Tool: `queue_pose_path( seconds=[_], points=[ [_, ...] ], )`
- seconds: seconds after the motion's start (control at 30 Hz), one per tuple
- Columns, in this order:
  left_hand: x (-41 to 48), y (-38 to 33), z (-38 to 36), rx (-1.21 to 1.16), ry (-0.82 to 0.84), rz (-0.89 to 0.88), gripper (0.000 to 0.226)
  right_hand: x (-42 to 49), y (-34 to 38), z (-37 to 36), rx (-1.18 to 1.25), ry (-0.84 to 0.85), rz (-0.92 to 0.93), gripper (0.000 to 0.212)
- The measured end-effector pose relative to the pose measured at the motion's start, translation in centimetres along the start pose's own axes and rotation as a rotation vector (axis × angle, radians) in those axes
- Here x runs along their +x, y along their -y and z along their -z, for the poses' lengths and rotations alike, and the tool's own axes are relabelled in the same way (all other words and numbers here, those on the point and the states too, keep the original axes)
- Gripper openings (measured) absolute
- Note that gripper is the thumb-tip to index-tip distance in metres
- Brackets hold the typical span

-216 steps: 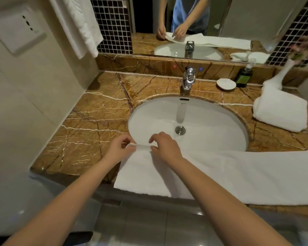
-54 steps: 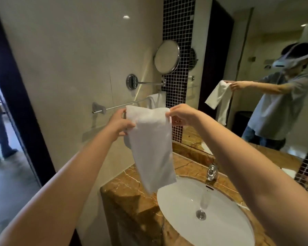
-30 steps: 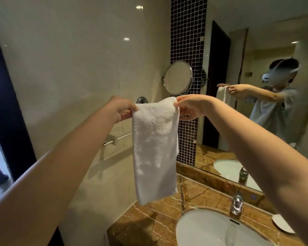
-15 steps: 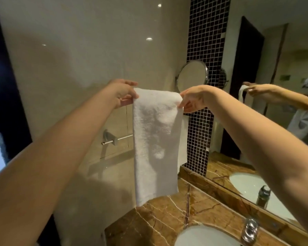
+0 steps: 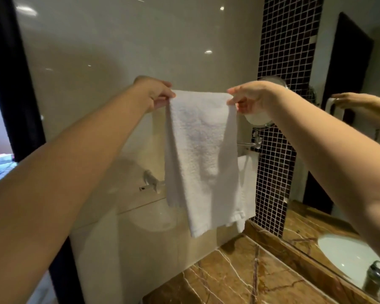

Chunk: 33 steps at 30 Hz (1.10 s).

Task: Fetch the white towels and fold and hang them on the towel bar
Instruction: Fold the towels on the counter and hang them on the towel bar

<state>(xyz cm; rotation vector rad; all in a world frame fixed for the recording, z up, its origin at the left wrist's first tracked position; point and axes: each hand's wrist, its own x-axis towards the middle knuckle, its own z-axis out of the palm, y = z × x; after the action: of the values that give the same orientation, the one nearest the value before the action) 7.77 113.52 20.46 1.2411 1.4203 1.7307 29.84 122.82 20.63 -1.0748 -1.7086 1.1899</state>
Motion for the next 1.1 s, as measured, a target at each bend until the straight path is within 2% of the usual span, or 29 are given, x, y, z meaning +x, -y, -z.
queue_pose_path(
  seconds=[0.2,0.5,0.73,0.83,1.0,1.1],
  points=[
    [3.2,-3.6,0.5,0.016,-0.017,-0.087,0.029,3.3,3.8,0.0,0.049,-0.066,0.117,0.031],
    [6.3,-6.2,0.8,0.056,-0.087,-0.214,0.023,8.3,6.8,-0.5,0.009,-0.004,0.185,0.035],
    [8.0,-2.7,1.0,0.046,-0.097,-0.118,0.044,11.4,4.0,-1.7,0.054,0.018,0.149,0.037],
    [8.1,-0.8,0.9,0.123,-0.081,-0.056,0.044,12.0,2.0,-2.5,0.048,0.036,0.099,0.048],
    [7.8,1.2,1.4,0.194,-0.092,-0.008,0.042,12.8,-0.1,-3.7,0.051,0.077,0.033,0.053],
    [7.3,2.6,1.6,0.216,-0.098,0.016,0.027,13.1,-1.4,-4.3,0.044,0.085,0.015,0.052]
  ],
)
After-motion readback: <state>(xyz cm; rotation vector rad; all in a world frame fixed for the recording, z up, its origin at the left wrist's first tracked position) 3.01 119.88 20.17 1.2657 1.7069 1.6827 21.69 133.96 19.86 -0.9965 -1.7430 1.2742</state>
